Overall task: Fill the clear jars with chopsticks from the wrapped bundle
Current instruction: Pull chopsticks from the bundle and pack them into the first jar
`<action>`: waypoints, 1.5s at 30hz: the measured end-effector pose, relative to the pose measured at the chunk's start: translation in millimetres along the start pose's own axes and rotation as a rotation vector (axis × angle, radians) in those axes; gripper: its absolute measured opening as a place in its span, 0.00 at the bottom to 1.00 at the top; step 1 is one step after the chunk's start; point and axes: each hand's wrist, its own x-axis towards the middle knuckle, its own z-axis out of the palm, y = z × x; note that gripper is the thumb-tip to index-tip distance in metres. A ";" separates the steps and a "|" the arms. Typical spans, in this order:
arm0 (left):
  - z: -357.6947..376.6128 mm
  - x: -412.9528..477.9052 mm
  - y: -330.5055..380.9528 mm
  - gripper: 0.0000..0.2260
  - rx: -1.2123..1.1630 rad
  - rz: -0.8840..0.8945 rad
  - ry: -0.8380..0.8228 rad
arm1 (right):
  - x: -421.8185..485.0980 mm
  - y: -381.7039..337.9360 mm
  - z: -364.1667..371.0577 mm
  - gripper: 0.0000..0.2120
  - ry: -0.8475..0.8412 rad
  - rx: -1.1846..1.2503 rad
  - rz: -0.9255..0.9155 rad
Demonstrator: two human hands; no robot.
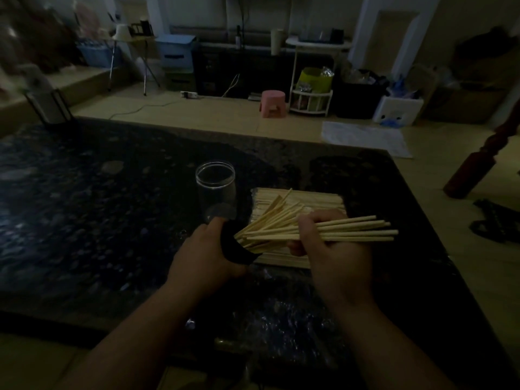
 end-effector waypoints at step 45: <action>0.5 -4.5 4.7 0.36 -0.054 0.094 0.023 | 4.6 9.6 -6.0 0.19 0.037 -0.287 0.205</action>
